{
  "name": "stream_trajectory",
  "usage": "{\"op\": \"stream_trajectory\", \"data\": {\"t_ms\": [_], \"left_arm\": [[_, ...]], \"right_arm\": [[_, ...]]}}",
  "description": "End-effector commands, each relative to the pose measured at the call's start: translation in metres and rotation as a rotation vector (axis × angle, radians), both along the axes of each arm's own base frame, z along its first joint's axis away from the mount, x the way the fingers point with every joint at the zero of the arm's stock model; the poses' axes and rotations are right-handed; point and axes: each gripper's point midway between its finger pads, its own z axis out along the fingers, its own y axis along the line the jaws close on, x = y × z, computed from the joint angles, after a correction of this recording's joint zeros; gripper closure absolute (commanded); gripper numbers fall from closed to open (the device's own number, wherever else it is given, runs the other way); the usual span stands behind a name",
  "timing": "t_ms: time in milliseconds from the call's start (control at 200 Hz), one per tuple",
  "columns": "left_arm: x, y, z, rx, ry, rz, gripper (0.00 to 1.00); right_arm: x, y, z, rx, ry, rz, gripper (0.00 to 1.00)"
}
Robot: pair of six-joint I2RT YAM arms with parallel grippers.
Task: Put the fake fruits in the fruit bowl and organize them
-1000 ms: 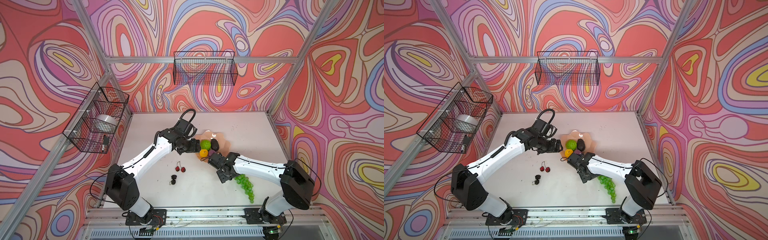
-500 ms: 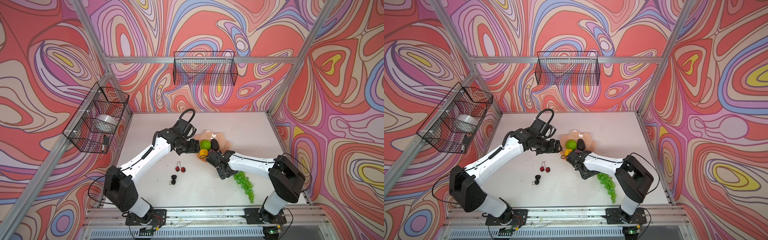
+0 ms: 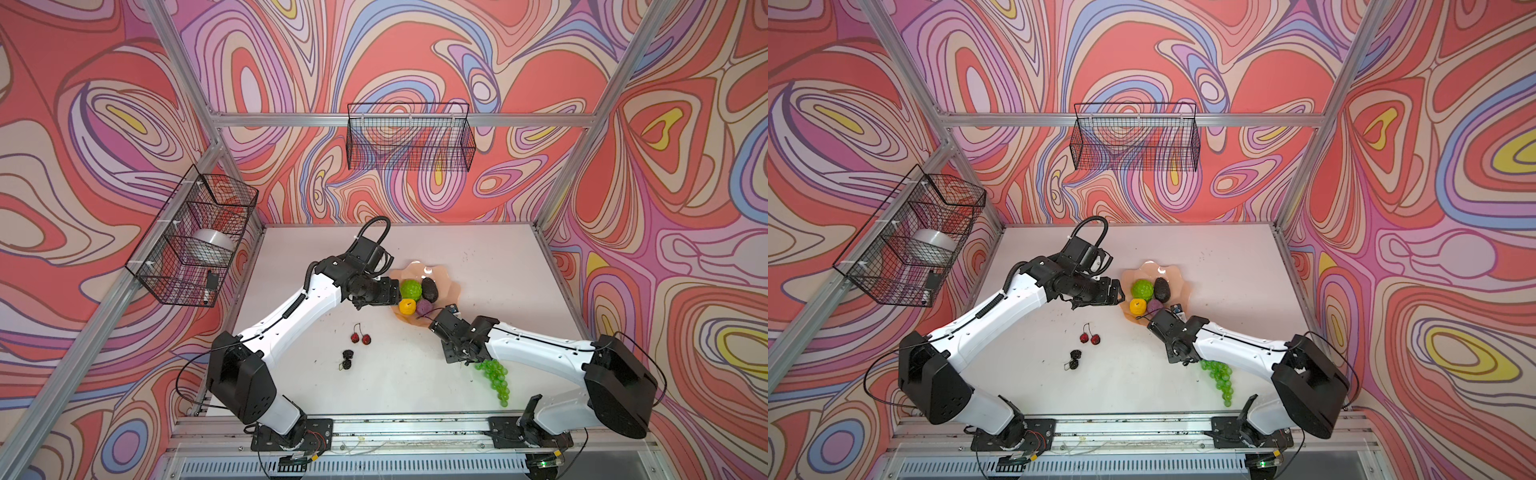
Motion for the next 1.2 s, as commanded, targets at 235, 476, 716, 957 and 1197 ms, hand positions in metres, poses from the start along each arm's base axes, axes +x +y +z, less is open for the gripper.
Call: {"op": "stream_trajectory", "data": {"t_ms": [235,476,716,957,1197], "left_arm": [[-0.006,0.005,0.006,-0.025,-0.007,0.019,0.17],[-0.007,0.005,0.001,-0.027,-0.004,0.017,0.17],[-0.006,0.002,-0.003,-0.042,-0.002,0.013,0.17],[-0.007,-0.001,-0.009,-0.062,0.005,0.019,0.17],[-0.008,0.0,-0.011,-0.061,0.005,0.021,0.17]], "right_arm": [[-0.016,0.033,0.021,0.264,0.032,0.008,0.48],[-0.031,0.016,0.02,0.237,0.096,-0.122,0.52],[-0.041,0.012,0.033,0.349,0.094,-0.23,0.39],[-0.048,0.012,0.025,0.563,0.155,-0.344,0.35],[-0.03,0.018,0.021,0.689,0.147,-0.393,0.28]]}}
